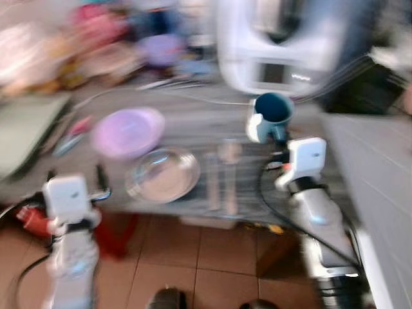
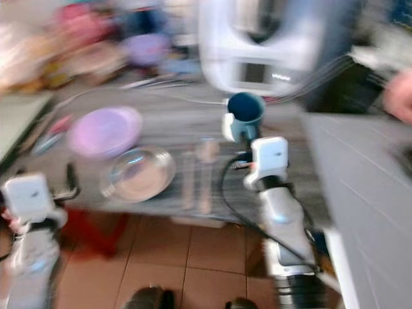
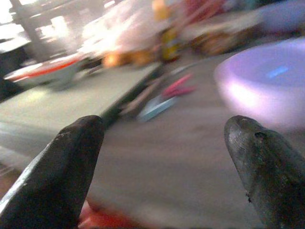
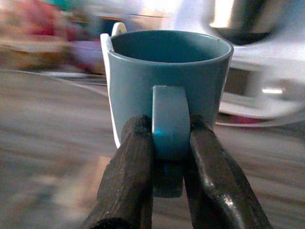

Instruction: Setting the table

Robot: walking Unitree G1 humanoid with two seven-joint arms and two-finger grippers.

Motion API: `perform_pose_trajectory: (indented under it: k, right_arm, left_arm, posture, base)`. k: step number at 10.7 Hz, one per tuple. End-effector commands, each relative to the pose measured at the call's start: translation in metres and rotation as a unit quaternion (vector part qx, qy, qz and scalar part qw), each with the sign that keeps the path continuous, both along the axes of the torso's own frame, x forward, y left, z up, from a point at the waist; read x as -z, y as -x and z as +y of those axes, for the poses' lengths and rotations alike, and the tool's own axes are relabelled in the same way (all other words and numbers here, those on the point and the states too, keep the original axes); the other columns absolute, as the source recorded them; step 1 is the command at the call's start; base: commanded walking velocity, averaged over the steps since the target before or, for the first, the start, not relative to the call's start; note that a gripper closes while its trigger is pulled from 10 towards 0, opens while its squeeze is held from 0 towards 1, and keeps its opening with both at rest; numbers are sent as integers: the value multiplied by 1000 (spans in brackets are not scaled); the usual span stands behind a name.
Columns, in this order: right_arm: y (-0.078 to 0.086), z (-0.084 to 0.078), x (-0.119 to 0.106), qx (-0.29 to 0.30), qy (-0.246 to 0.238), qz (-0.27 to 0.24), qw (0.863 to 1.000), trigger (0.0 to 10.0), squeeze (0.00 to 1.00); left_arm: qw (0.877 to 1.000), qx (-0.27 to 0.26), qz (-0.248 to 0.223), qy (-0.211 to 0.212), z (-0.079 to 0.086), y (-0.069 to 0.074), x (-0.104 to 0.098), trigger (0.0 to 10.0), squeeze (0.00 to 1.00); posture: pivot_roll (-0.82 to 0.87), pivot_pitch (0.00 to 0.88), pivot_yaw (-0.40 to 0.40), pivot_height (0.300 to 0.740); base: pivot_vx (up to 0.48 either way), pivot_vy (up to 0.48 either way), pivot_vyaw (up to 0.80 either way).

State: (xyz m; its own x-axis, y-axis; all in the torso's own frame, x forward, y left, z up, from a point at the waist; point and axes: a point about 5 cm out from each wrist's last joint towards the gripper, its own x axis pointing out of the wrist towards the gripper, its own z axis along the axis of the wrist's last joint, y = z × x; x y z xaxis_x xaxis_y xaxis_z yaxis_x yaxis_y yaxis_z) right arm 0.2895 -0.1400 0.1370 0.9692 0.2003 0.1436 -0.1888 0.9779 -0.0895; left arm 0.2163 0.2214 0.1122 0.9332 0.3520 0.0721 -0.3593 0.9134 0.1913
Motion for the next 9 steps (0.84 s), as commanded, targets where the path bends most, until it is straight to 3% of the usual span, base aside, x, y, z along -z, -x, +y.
perform_pose_trajectory:
  k: [1,4,6,9]
  right_arm:
    - [-1,2,-7,-6,-2,-10,1000,10000,0]
    - [-1,-8,-17,1,8,-30,1000,10000,0]
    - [-11,-9,-29,-24,19,-49,998,10000,0]
    - [-26,4,-37,-101,21,-51,993,10000,0]
  left_arm:
    - [1000,-7,0,-2,2,2,-3,10000,0]
    - [1000,-14,10,22,0,8,2,10000,0]
    - [1000,-3,11,27,-4,8,1,10000,0]
    - [999,27,20,40,-10,14,0,10000,0]
  posture:
    - [63,137,38,740]
    - [61,143,29,740]
    - [71,164,26,740]
    - [93,196,29,740]
  base:
    - [0,0,800]
    - [0,0,0]
    - [0,0,0]
    - [0,0,0]
